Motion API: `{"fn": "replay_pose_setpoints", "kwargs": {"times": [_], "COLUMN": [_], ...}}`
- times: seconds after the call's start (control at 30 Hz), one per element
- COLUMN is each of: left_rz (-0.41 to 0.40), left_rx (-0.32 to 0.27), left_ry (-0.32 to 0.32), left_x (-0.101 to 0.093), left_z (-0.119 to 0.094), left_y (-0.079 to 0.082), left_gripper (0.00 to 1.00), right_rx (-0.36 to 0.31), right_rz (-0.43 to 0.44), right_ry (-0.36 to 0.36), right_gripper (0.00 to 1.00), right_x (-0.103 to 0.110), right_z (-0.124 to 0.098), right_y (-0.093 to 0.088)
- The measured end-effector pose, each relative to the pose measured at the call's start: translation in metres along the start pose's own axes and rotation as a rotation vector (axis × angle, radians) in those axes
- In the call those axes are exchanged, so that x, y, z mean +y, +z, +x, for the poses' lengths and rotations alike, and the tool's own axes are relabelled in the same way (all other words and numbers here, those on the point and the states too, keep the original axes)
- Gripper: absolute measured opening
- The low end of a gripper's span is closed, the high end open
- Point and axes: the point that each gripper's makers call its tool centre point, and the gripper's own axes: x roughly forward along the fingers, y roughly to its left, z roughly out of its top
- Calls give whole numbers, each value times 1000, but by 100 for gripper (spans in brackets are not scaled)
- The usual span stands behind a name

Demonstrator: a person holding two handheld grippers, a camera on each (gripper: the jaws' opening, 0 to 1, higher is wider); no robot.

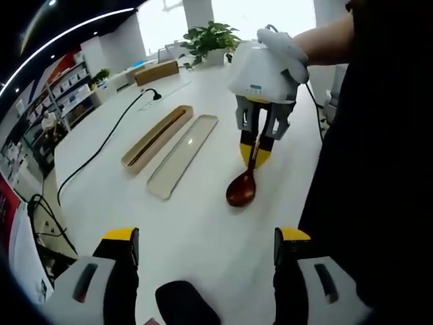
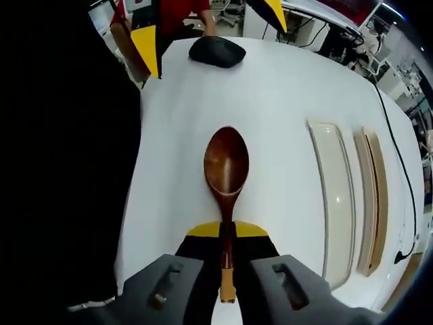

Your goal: Arrange the utensils inside the cutlery case until each visible utensil rests in its matching compartment.

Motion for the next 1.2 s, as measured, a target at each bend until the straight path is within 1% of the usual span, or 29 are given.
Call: {"fn": "replay_pose_setpoints", "kwargs": {"times": [0.2,0.33,0.4,0.47,0.53,0.63,0.77,0.9,1.07,1.2], "left_rz": [3,-2,-28,-38,-28,-6,-9,3,10,16], "left_rx": [4,2,-18,-37,-32,-15,-23,-20,-28,-17], "left_ry": [0,11,23,17,15,12,11,13,11,1], "left_x": [1,5,9,8,8,7,8,11,10,7], "left_z": [-3,-5,-5,-6,-5,-4,-5,-5,-6,-5], "left_y": [-1,-1,3,7,8,6,7,8,13,11], "left_gripper": [84,84,84,84,84,84,84,84,83,83], "right_rx": [-13,-15,-7,-5,-18,-18,-12,-5,-5,-9], "right_rz": [10,13,5,-1,11,16,13,6,-3,-14], "right_ry": [-9,-17,-21,-31,-35,-52,-72,-90,-106,-113], "right_gripper": [0,0,0,0,0,0,0,0,0,0], "right_x": [-4,-10,-12,-15,-20,-28,-37,-46,-54,-61], "right_z": [-6,-12,-14,-18,-23,-29,-37,-45,-51,-56], "right_y": [-1,-3,-6,-7,-7,-9,-14,-18,-19,-18]}}
